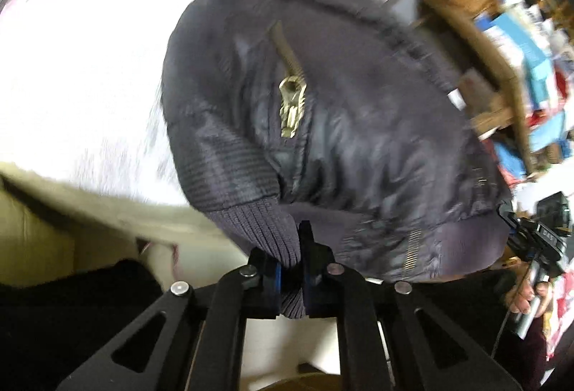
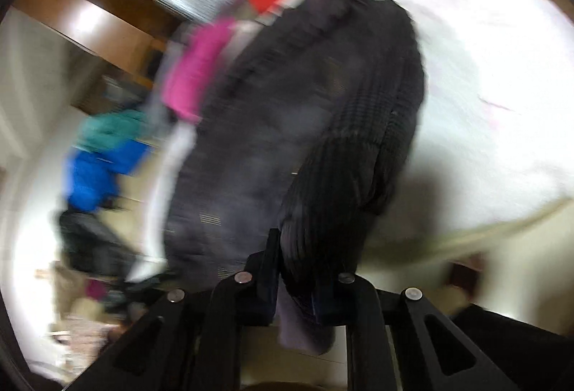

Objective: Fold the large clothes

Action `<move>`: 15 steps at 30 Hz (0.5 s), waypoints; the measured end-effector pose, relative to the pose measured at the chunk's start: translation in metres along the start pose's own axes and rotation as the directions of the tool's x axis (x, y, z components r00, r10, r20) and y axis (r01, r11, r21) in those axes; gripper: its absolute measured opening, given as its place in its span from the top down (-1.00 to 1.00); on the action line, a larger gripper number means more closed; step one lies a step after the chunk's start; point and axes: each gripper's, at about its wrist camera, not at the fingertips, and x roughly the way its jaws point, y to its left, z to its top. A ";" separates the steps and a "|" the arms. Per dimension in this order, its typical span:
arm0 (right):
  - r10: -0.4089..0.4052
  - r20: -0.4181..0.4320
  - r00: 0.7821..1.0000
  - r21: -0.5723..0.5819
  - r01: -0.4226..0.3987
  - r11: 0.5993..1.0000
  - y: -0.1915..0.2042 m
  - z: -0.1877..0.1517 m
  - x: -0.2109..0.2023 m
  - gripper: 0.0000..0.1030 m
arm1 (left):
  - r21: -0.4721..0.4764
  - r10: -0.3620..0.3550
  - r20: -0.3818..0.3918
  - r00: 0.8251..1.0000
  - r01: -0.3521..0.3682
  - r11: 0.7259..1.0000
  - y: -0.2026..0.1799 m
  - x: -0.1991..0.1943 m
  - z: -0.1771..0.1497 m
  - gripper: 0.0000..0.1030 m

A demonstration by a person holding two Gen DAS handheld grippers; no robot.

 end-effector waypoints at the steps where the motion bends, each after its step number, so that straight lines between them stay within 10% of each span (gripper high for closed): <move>1: 0.044 0.016 0.999 0.006 -0.044 0.999 0.002 0.003 -0.004 0.69 | -0.001 -0.015 0.016 1.000 0.015 1.000 0.000 -0.004 0.002 0.83; 6: -0.055 -0.088 0.995 0.065 0.061 0.996 -0.018 0.003 0.023 0.62 | -0.030 0.052 -0.080 0.995 -0.054 0.998 0.012 0.026 -0.003 0.82; 10: -0.171 -0.152 0.973 0.117 0.190 0.975 -0.032 -0.002 0.030 -0.39 | -0.060 0.094 -0.166 0.982 -0.105 0.993 0.009 0.041 -0.002 0.54; 15: -0.270 -0.186 0.945 -0.015 0.272 0.962 -0.024 -0.003 0.067 -0.40 | -0.092 0.063 -0.198 0.978 -0.082 0.992 0.014 0.055 -0.003 0.28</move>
